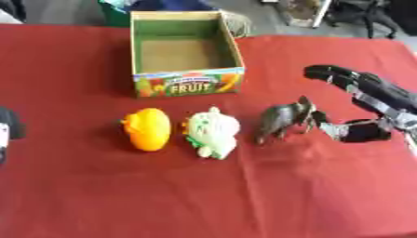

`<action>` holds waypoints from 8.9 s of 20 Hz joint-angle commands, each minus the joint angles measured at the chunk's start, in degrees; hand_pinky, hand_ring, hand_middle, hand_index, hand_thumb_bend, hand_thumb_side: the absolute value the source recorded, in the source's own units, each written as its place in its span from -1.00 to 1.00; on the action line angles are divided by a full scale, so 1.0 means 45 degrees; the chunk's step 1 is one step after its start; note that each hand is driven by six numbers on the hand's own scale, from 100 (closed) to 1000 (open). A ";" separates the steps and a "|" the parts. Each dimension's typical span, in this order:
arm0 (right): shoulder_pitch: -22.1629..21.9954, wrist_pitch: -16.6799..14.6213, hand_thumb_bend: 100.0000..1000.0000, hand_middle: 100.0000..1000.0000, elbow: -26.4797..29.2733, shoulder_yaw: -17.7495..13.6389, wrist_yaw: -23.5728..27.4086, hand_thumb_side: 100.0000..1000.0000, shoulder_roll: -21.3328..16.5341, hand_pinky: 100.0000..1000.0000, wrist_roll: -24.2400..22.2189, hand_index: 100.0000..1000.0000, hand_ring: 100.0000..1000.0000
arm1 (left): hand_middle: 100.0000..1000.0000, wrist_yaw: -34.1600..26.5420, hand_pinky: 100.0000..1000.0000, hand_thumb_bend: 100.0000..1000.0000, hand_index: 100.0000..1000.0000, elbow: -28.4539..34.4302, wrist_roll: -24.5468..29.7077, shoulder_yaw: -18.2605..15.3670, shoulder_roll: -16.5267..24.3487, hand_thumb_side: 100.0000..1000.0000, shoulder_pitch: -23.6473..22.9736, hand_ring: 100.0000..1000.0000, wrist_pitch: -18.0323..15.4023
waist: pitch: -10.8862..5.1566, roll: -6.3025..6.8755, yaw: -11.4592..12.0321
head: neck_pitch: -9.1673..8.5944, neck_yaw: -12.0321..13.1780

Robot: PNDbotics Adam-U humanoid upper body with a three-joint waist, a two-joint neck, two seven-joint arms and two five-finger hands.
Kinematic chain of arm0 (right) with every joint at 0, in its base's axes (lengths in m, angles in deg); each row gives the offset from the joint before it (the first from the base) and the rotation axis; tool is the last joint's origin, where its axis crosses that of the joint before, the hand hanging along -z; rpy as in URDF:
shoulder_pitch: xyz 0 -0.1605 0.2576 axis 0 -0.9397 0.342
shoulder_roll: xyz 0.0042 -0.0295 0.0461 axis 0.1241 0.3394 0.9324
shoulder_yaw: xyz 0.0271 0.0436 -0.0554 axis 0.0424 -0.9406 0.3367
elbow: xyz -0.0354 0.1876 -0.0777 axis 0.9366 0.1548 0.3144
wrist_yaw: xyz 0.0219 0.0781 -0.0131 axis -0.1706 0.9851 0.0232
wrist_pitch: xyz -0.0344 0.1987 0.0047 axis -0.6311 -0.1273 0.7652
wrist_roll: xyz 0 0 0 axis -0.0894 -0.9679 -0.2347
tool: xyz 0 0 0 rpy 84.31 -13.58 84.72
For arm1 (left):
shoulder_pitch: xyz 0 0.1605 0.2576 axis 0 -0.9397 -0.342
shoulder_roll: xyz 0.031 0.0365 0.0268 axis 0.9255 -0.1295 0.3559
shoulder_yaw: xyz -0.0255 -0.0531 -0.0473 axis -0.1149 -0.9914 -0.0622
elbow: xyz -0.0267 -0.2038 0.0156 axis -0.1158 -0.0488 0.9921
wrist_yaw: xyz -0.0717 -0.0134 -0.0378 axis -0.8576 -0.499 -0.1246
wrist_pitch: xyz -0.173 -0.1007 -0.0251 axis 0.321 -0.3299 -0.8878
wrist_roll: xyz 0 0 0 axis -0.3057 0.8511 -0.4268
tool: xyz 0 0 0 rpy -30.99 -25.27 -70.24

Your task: Pick up objects on the table and place them in the box.

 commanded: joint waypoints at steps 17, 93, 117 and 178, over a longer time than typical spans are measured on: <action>0.1700 -0.0696 -1.00 0.97 -0.1309 0.1373 0.0016 -0.45 -0.0833 0.85 -0.2156 1.00 0.99 | -0.02 0.0010 0.18 -0.74 0.18 0.0103 0.0029 0.0060 0.0218 0.06 0.0088 0.10 -0.0007 | -0.0281 0.0076 0.0051 | 0.0054 -0.0252; 1.1364 0.0927 -1.00 -0.26 -1.2749 0.0299 -0.3328 -0.78 0.1475 0.24 0.2625 -0.09 -0.12 | -0.02 -0.0076 0.18 -0.74 0.18 0.0424 0.0364 0.0342 0.0123 0.04 0.1097 0.09 0.0109 | 0.0236 -0.0050 0.2499 | -0.1102 -0.1316; 1.1694 0.0217 -1.00 0.76 -1.4488 0.0349 -0.7187 -0.15 0.1928 0.75 0.1207 0.85 0.72 | -0.02 -0.0104 0.18 -0.73 0.18 0.0520 0.0460 0.0372 0.0093 0.04 0.1321 0.10 0.0160 | 0.0382 -0.0211 0.3210 | -0.1231 -0.1594; 0.5554 -0.2090 -1.00 0.91 -0.4405 0.3189 -0.0448 0.46 0.0800 0.71 -0.4267 0.96 0.81 | -0.03 -0.0106 0.18 -0.74 0.18 0.0310 0.0383 0.0195 0.0025 0.04 0.0671 0.10 0.0072 | -0.0027 0.0201 0.1753 | -0.0563 -0.1293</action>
